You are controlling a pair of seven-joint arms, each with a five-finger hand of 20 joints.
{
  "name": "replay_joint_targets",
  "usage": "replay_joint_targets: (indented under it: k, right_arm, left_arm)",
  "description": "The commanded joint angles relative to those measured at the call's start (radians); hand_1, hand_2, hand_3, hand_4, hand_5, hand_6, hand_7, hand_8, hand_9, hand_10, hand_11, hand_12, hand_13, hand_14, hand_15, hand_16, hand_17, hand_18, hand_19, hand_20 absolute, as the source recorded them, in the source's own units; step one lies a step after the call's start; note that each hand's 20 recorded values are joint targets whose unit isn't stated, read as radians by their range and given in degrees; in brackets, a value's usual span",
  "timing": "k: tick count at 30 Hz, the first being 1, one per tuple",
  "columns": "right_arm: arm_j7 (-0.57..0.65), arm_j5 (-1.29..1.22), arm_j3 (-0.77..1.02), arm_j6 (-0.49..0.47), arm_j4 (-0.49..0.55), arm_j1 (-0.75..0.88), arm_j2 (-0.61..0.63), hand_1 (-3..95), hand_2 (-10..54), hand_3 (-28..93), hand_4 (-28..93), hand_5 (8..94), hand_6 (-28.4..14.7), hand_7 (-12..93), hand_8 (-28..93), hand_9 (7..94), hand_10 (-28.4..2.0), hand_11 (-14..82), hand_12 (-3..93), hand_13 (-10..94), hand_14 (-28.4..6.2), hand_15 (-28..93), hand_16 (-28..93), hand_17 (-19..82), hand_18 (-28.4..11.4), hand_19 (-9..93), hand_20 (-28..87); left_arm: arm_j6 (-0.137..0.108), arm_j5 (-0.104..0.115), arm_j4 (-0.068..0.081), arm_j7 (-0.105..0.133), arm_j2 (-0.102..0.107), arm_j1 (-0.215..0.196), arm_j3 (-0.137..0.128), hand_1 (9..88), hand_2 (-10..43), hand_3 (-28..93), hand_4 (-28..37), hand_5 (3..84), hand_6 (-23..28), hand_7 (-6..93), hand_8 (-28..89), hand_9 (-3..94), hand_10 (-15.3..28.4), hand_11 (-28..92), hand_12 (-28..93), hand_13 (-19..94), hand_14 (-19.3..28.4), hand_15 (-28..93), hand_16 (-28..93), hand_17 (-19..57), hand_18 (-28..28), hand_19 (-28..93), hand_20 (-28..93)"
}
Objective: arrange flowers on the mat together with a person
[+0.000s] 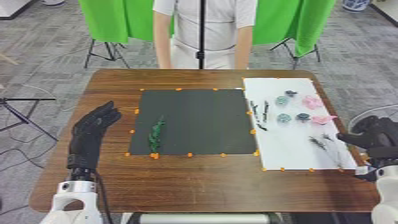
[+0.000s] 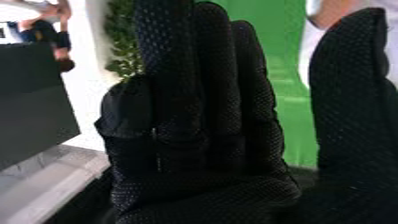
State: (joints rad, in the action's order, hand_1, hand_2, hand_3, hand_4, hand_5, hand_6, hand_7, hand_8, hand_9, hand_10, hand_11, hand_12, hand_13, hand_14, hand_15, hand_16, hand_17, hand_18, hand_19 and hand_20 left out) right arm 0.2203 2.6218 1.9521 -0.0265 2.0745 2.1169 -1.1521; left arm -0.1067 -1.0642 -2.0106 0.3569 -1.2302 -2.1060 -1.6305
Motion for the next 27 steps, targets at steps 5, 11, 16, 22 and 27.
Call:
replay_joint_targets:
  k: [5, 11, 16, 22, 27]
  right_arm:
    - [0.055, -0.046, -0.032, -0.123, -0.037, -0.030, 0.031, 43.4, -9.5, 51, -28, 75.7, -0.2, 16, -10, 85.3, -11.8, 17.5, 17.6, 91, -4.5, 34, 29, 54, -15.5, 90, 41]
    - [0.060, -0.011, -0.051, -0.122, -0.079, -0.044, 0.043, 41.9, -9.5, 54, -28, 77.9, 0.2, 16, -10, 87.1, -11.2, 16.9, 17.1, 94, -3.5, 34, 31, 57, -14.7, 93, 38]
    - [0.069, -0.019, -0.061, -0.119, -0.087, -0.043, 0.038, 42.1, -9.5, 55, -28, 77.9, 0.4, 16, -10, 87.5, -11.1, 16.8, 17.1, 94, -3.3, 34, 31, 57, -14.5, 93, 37]
    - [0.065, -0.020, -0.080, -0.113, -0.104, -0.050, 0.039, 43.5, -9.5, 56, -28, 78.9, 1.1, 16, -10, 88.6, -10.6, 17.1, 17.1, 94, -3.1, 36, 30, 58, -14.4, 93, 39]
    - [0.068, -0.024, -0.098, -0.084, -0.128, -0.056, 0.043, 50.5, -9.5, 51, -28, 80.6, 1.5, 17, -2, 90.8, -9.7, 17.4, 17.3, 94, -2.7, 40, 28, 59, -14.7, 93, 42]
  left_arm:
    - [-0.004, -0.003, -0.005, -0.015, 0.000, -0.012, 0.000, 27.5, -9.4, 66, -17.3, 47.7, 2.4, 16.0, -7, 43.9, 12.3, 18, 15, 37, 16.4, 14, 5, 9.0, 12.1, 7, 23]
    - [-0.005, 0.001, -0.006, -0.015, 0.004, -0.012, 0.000, 27.5, -9.3, 66, -17.3, 47.6, 2.4, 15.9, -7, 44.0, 12.3, 18, 15, 37, 16.4, 14, 5, 8.9, 12.1, 7, 23]
    - [-0.008, 0.006, -0.007, -0.018, 0.005, -0.013, -0.001, 27.5, -9.0, 66, -17.3, 47.6, 2.4, 15.9, -7, 44.0, 12.3, 18, 15, 37, 16.4, 14, 5, 8.9, 12.2, 7, 23]
    - [-0.007, 0.009, -0.006, -0.020, 0.001, -0.014, 0.000, 27.6, -9.0, 66, -17.3, 47.6, 2.4, 15.9, -7, 44.0, 12.2, 18, 15, 37, 16.4, 14, 5, 8.8, 12.2, 7, 23]
    - [-0.009, 0.017, -0.009, -0.020, 0.001, -0.017, 0.000, 27.5, -8.7, 66, -17.4, 47.7, 2.4, 15.9, -7, 44.0, 12.3, 18, 15, 37, 16.4, 14, 5, 8.5, 12.3, 7, 23]
